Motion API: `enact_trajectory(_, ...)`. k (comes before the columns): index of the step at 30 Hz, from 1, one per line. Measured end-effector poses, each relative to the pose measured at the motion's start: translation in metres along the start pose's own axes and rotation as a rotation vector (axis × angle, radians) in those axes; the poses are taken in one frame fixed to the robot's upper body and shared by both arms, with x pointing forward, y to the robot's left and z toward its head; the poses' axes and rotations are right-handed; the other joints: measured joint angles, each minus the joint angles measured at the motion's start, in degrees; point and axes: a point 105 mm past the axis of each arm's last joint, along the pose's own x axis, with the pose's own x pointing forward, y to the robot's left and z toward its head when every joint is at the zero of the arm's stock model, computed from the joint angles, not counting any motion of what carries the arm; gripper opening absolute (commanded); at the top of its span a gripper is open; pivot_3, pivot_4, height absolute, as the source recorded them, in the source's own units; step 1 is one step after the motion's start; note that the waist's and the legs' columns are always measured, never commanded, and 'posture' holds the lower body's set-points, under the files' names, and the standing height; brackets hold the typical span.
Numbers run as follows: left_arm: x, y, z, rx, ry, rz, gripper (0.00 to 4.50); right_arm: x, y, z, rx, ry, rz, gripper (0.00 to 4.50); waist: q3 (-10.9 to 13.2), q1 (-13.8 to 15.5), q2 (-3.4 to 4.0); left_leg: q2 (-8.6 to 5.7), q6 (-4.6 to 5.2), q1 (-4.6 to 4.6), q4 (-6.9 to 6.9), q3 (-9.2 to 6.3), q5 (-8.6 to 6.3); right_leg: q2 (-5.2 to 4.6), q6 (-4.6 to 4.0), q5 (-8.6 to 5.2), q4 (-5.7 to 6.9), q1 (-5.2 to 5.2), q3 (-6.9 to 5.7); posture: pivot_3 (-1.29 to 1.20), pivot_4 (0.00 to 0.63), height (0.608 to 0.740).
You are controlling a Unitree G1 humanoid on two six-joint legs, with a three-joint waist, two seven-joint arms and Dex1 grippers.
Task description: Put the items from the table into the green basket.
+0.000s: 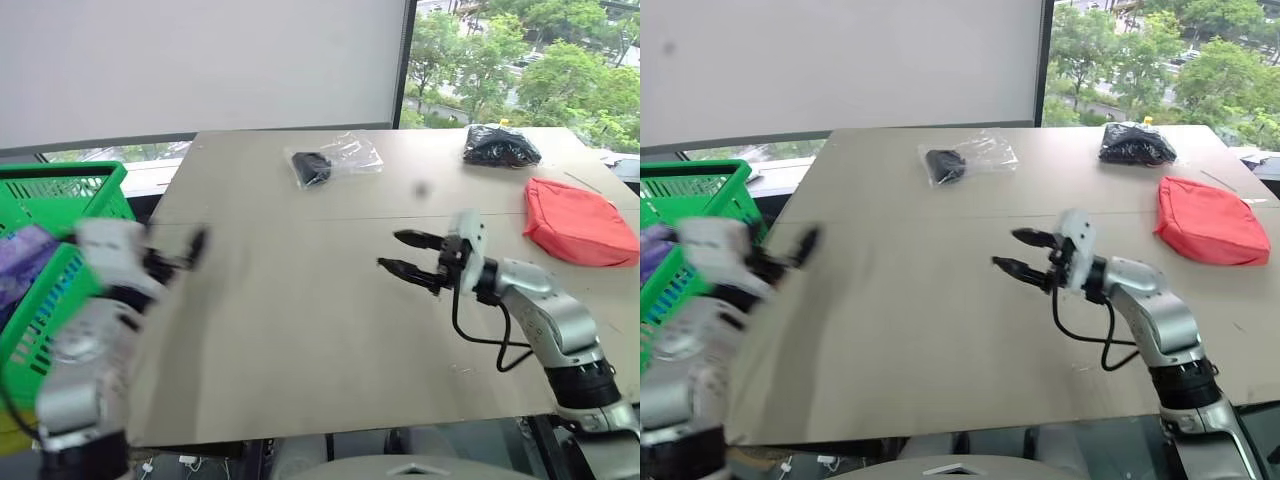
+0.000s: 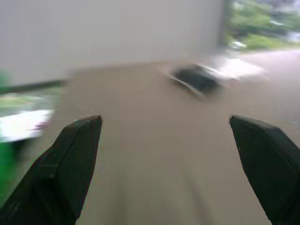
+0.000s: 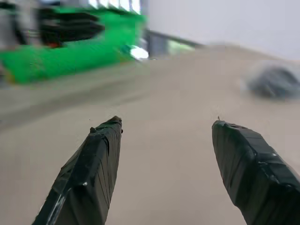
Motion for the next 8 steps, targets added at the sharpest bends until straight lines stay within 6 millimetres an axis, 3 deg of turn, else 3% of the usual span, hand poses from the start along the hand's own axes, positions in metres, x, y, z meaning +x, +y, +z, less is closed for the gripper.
enact_trajectory(2, -0.005, -0.026, -0.018, 0.003, 0.065, -0.091, 4.48, -0.017, -0.011, -0.019, -0.011, 0.059, -0.072, 3.27, 0.0, -0.7, 0.19, 0.0, 0.04, 0.15, -0.02, 0.02, 0.0, 0.13, 0.01, -0.06, 0.05, 0.09, 0.03, 0.02, 0.004, 0.74)
enact_trajectory(3, -0.01, -0.04, -0.037, -0.008, 0.119, -0.13, 4.48, -0.031, -0.02, -0.034, -0.002, 0.094, -0.139, 3.27, 0.1, -0.9, 0.32, 0.03, 0.06, 0.18, -0.01, 0.03, 0.01, 0.31, 0.01, -0.07, 0.06, 0.09, 0.08, 0.01, 0.004, 0.74)
enact_trajectory(6, -0.014, -0.044, -0.059, -0.006, 0.19, -0.135, 4.48, -0.041, -0.024, -0.048, 0.002, 0.122, -0.183, 3.27, 0.2, -1.4, 0.48, 0.1, 0.08, 0.21, 0.12, -0.12, 0.03, 0.84, 0.15, -0.04, 0.13, 0.09, 0.12, 0.01, 0.003, 0.74)
enact_trajectory(8, -0.014, -0.042, -0.063, 0.017, 0.2, -0.124, 4.48, -0.042, -0.026, -0.045, -0.02, 0.108, -0.192, 3.27, 0.3, -1.7, 0.6, 0.11, 0.08, 0.26, 0.2, -0.26, 0.04, 1.18, 0.15, -0.03, 0.16, 0.11, 0.17, 0.01, 0.003, 0.74)
